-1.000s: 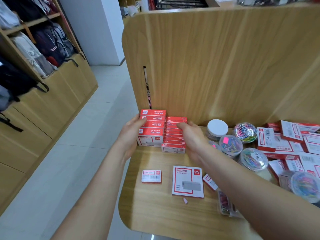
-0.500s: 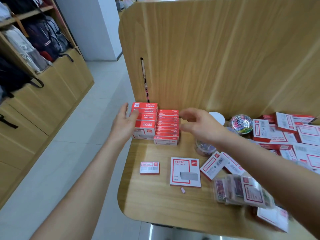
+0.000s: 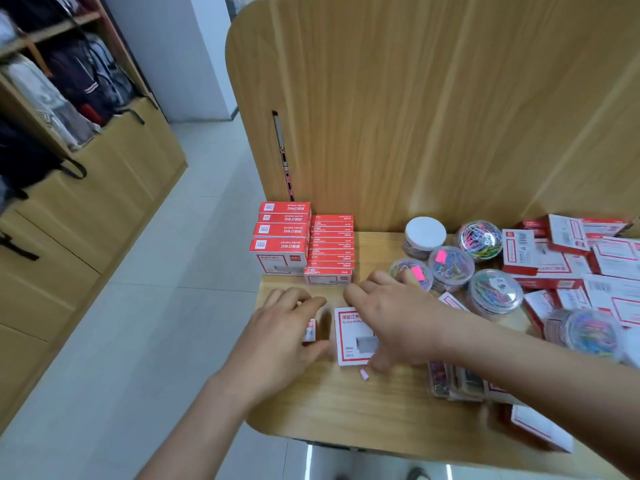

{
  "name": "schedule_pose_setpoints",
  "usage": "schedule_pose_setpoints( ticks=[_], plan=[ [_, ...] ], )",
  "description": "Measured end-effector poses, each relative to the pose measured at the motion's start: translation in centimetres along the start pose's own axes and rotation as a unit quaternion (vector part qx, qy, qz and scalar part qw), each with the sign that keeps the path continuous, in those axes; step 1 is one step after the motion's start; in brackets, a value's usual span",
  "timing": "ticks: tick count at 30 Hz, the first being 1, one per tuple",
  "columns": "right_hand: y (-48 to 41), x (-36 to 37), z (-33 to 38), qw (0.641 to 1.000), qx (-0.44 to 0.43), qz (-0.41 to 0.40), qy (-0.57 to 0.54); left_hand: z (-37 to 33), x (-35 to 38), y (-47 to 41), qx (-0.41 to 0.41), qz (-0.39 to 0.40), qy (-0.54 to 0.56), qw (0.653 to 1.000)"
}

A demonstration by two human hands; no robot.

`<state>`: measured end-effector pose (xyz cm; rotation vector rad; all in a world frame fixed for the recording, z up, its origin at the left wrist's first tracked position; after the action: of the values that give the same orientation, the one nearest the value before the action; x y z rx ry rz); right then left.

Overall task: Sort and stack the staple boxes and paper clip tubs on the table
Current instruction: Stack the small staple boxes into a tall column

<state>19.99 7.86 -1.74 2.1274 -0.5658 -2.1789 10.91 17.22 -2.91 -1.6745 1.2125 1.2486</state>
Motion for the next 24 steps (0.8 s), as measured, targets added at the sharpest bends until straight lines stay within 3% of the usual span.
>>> schedule_pose_setpoints(
  ticks=[4,8,11,14,18,24],
  plan=[
    [0.0,-0.6,-0.8,0.987,0.022,-0.039,-0.157,0.4,-0.4,0.3,-0.013,-0.051,0.095,0.994],
    [1.1,-3.2,-4.4,0.939,0.053,-0.062,-0.334,-0.5,-2.1,0.3,0.009,-0.131,0.199,0.971],
    [1.8,-6.4,-9.8,0.878,0.098,-0.178,-0.433,-2.0,-3.2,-0.9,0.023,-0.184,0.215,0.959],
    [0.8,-7.8,-13.8,0.863,0.155,-0.269,-0.399,-3.4,-3.2,-2.9,0.038,-0.213,0.195,0.957],
    [-2.2,-6.7,-14.4,0.89,0.189,-0.276,-0.311,-4.4,-2.8,-5.8,0.037,-0.206,0.151,0.966],
    [-3.8,-6.5,-13.9,0.9,0.186,-0.28,-0.278,-4.2,-1.4,-8.2,0.018,-0.147,0.083,0.985]
  ],
)
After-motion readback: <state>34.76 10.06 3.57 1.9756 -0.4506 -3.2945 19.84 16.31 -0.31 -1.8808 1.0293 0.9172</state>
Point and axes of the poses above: each hand's wrist, its own y-axis away from the middle knuckle, its own x-axis out of the palm, z = x × y, the point moved 7 cm from there along -y, towards the middle knuckle, and after that the axes turned 1 degree about -y, right-handed, at the moved point
